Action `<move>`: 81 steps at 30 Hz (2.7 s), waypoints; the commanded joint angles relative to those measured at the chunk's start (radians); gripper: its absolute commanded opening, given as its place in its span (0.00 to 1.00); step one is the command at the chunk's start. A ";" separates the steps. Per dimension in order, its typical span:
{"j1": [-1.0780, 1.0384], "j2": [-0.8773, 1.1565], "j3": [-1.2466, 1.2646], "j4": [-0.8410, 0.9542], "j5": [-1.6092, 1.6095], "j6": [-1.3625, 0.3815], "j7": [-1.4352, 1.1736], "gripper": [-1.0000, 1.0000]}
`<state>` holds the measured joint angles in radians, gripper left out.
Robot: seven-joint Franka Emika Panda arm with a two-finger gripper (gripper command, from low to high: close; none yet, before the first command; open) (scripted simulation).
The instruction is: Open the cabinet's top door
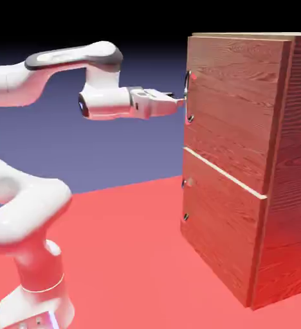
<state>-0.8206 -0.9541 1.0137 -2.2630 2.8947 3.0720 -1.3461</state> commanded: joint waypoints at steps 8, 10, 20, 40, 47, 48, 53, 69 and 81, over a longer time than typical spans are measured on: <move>0.158 0.025 -0.114 -0.097 -0.057 -0.063 -0.030 0.00; 0.230 0.023 -0.166 -0.141 -0.094 -0.084 -0.027 0.00; 0.593 -0.037 -0.451 -0.346 -0.334 -0.152 0.026 0.00; 1.244 -0.367 -0.987 -0.647 -1.110 -0.030 0.372 0.00; 1.198 -0.489 -1.032 -0.736 -1.414 -0.135 0.635 0.00; 1.177 -0.512 -1.042 -0.748 -1.458 -0.168 0.669 0.00; 1.051 -0.633 -1.144 -0.794 -1.666 -0.380 0.794 0.00; 0.950 -0.808 -1.633 -0.744 -2.224 -0.805 0.955 0.00; 1.080 -0.739 -1.989 -0.397 -2.483 -1.306 0.942 0.00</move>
<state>0.2598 -1.6926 -0.9753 -2.6609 0.4120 1.7653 -0.4037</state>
